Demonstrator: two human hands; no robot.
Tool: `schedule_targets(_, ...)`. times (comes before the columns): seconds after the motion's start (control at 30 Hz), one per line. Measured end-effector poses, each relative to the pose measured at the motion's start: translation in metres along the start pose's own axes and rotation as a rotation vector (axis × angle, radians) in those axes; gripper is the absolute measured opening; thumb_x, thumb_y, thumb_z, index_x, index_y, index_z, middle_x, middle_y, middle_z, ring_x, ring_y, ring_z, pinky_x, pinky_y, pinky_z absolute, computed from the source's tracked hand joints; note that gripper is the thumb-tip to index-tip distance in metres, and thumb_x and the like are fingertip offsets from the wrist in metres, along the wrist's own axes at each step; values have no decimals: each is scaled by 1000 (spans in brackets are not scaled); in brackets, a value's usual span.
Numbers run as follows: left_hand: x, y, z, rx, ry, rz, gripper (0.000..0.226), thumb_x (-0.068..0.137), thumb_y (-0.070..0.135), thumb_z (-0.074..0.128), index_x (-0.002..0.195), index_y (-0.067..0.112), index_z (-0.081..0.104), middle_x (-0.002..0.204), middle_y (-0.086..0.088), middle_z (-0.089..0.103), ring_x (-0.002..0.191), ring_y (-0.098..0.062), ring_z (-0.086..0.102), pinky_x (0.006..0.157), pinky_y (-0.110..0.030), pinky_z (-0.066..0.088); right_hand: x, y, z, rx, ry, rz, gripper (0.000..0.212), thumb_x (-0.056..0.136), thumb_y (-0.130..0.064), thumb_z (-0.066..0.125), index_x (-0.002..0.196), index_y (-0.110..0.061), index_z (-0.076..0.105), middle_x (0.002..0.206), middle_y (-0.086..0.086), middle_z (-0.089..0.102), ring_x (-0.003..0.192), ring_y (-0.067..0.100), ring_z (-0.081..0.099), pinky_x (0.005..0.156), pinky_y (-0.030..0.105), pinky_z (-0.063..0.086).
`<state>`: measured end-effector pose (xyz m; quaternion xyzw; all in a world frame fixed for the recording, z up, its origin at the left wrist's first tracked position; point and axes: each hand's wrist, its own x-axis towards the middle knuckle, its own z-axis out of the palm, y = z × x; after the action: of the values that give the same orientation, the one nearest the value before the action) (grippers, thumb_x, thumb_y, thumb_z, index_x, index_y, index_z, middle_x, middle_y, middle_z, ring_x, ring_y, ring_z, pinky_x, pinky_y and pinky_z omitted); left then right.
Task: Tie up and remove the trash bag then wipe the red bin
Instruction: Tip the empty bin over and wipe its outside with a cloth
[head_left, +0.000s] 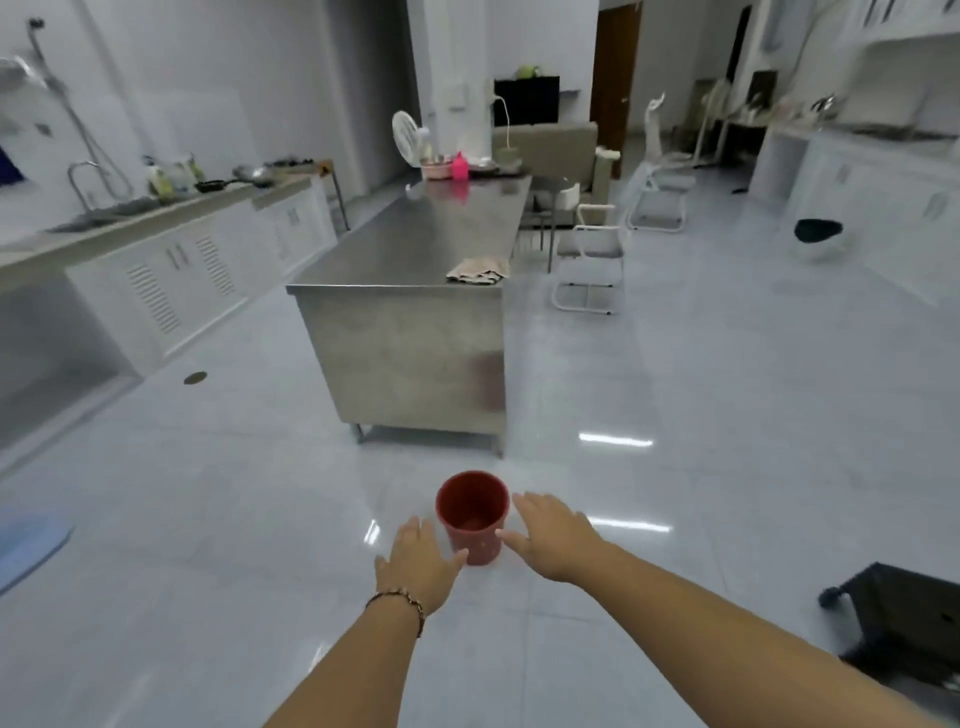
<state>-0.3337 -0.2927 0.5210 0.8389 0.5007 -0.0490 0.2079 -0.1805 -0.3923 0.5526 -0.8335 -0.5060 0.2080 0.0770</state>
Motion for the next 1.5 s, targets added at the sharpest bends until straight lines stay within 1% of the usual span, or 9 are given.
schedule_targets(0.17,108,14,-40,71,58,-16,76,92,56,35,151,15,10,160,-2,5,147,-18,5,116,-52,12,97,8,-36,43,43,-40,62,95,-55,37,146,-21,27,154,1,31,141,22,27,110,49,30)
schedule_targets(0.3,228,40,-69,157,83,29,78,93,57,32,151,13,6,161,-2,0,148,-17,2,116,-52,11,206,14,-70,50,35,-68,68,96,-53,35,152,-20,14,161,0,13,148,22,10,116,51,17)
schedule_targets(0.47,369,97,-119,209,100,95,83,91,62,29,151,12,2,161,-2,-4,148,-17,-2,118,-51,7,339,30,-146,55,69,-57,71,95,-57,32,152,-20,12,161,-1,10,149,19,5,117,52,14)
schedule_targets(0.87,660,227,-210,135,214,130,82,91,56,39,152,13,3,161,-3,0,148,-17,-1,117,-53,6,646,102,-274,23,187,-168,67,95,-57,34,148,-20,22,158,-3,19,146,18,13,112,59,19)
schedule_targets(1.0,763,260,-213,82,167,26,85,89,49,48,152,15,1,160,-3,1,147,-18,2,117,-52,8,764,129,-299,-28,119,-242,58,96,-44,40,145,-16,26,157,2,22,147,22,12,112,54,18)
schedule_targets(1.13,844,285,-216,193,14,-36,97,79,49,60,151,15,4,159,-3,6,146,-21,12,116,-46,19,854,150,-316,-69,-2,-308,74,93,-47,46,151,-12,16,160,5,15,148,26,6,120,47,6)
schedule_targets(1.33,922,288,-197,25,85,-320,54,91,19,43,142,9,31,149,-11,33,136,-25,34,112,-37,31,940,161,-304,-117,-116,-370,69,93,-15,43,152,-12,8,162,4,1,149,21,-1,121,44,2)
schedule_targets(1.4,935,279,-191,-50,128,-434,50,90,27,45,136,8,38,141,-12,40,128,-28,41,107,-40,38,953,158,-293,-71,-138,-386,69,95,-24,43,152,-12,7,162,4,-2,149,21,-4,120,46,0)
schedule_targets(1.5,951,266,-183,-74,140,-526,69,87,55,49,137,9,35,139,-13,42,128,-31,41,106,-41,37,963,154,-272,-48,-162,-376,63,99,-33,30,153,-16,1,161,3,-11,148,22,-11,117,49,-6)
